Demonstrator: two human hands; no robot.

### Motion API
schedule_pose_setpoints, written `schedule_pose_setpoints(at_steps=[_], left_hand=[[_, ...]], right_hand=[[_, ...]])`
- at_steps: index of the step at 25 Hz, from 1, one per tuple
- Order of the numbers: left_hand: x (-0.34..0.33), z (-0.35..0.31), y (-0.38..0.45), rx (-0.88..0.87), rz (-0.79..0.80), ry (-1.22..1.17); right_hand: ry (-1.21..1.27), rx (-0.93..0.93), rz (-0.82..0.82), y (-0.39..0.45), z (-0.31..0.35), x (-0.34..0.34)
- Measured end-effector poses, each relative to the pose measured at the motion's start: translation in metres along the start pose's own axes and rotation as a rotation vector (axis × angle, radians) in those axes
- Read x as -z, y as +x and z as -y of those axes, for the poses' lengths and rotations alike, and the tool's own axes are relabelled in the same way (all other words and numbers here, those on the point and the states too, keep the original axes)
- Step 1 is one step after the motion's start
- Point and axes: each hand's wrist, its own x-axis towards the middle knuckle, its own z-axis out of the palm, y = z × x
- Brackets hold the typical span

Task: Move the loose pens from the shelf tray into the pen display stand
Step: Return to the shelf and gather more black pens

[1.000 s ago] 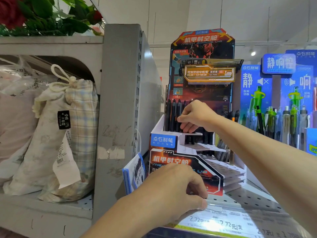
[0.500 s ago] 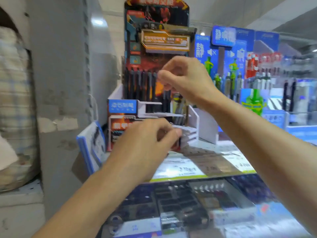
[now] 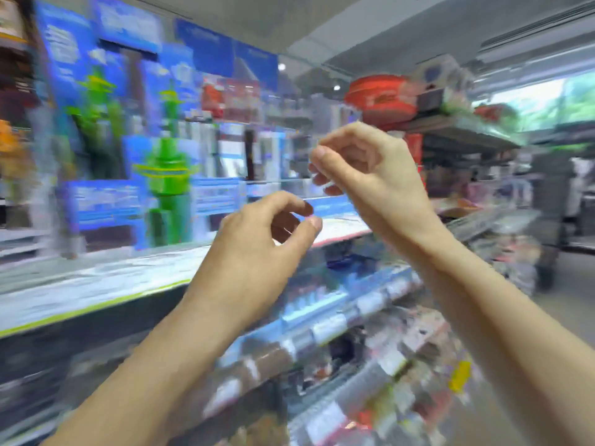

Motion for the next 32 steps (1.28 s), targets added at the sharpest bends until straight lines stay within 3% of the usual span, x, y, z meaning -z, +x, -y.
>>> schedule_pose_setpoints(at_steps=[5,12,19,26,32], left_hand=[[-0.207,-0.059,0.05,-0.019,0.132,-0.109],[-0.435,-0.093,0.132,0.111,0.296,-0.093],[-0.578,-0.062,0.209,0.19,0.331,0.004],[-0.695,-0.016,0.319,0.163,0.203,0.09],[-0.748,0.038,0.405,0.377,0.247,0.256]], right_hand=[[-0.169,-0.202,-0.094,-0.03,-0.127,0.196],[-0.422,-0.522,0.023,-0.049,-0.283,0.387],[-0.518,-0.645,0.111,-0.03,-0.42,0.462],[-0.565,-0.599,0.306,0.039,-0.577,0.514],[-0.521,-0.569,0.387,0.111,-0.686,0.537]])
